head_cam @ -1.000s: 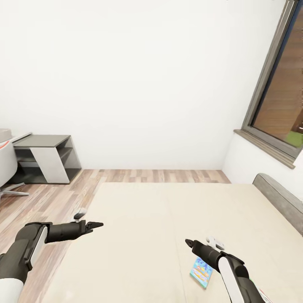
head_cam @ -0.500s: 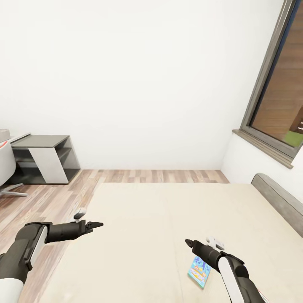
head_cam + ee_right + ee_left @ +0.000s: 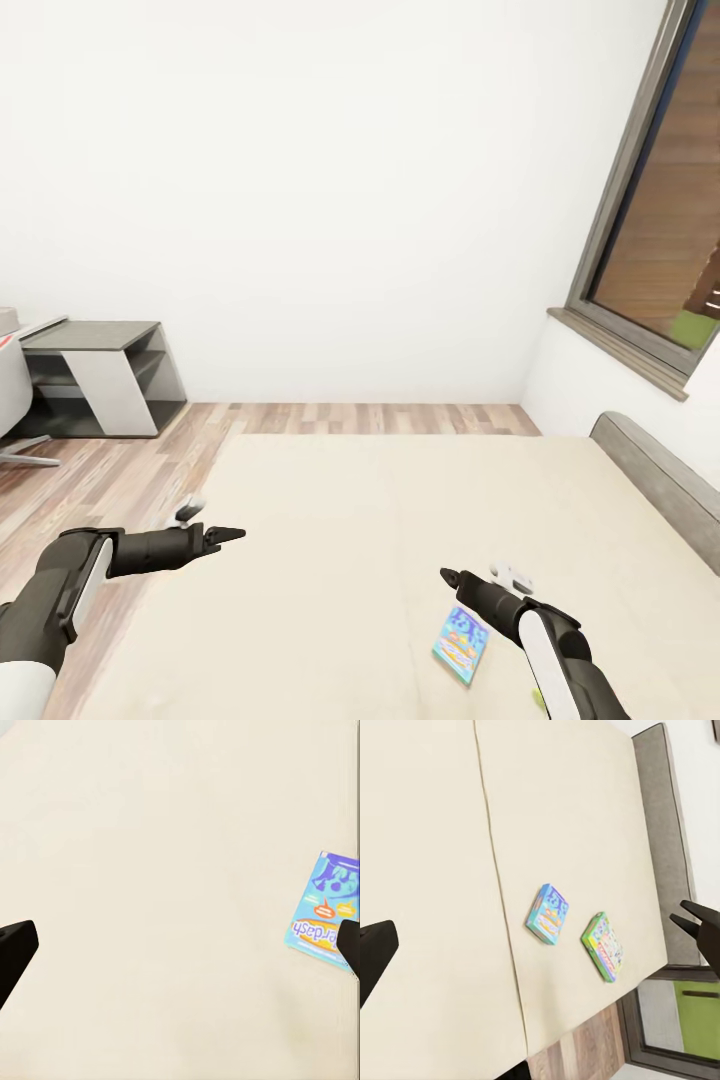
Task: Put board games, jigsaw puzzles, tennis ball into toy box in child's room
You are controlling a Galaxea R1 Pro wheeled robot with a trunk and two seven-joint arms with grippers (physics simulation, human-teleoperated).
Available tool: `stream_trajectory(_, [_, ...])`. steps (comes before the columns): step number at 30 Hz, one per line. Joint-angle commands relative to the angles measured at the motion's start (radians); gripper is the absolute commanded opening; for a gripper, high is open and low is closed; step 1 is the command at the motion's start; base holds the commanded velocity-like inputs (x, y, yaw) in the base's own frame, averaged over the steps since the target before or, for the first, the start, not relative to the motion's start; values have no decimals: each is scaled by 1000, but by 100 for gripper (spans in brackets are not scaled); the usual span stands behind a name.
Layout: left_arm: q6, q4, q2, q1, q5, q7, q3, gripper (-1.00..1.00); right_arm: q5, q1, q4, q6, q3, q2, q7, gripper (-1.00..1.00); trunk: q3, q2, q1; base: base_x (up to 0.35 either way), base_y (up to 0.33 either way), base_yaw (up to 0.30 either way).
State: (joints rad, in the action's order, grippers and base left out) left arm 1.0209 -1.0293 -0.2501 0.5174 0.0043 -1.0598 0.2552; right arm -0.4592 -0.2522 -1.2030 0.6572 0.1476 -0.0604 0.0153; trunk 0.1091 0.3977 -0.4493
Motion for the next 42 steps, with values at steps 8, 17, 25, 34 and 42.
stream_trajectory(8, [8,0,1,1,0,-3,1,100,-6,-1,-1,5,3,-1,2,100,2,2,-1,0,-121,0])
stream_trajectory(17, [8,0,1,1,0,-3,1,100,-6,-1,-1,5,3,-2,2,100,2,2,-1,0,-227,0])
stream_trajectory(25, [8,0,1,1,0,-3,1,100,-6,-1,-1,5,3,-2,2,100,2,2,-1,0,-211,0])
stream_trajectory(34, [8,0,2,1,0,-3,1,100,-6,-1,1,5,2,-3,2,100,2,2,-1,0,-133,0])
stream_trajectory(42, [8,0,2,1,0,-3,1,100,-6,-1,3,5,1,-3,2,100,2,2,-1,0,-5,0])
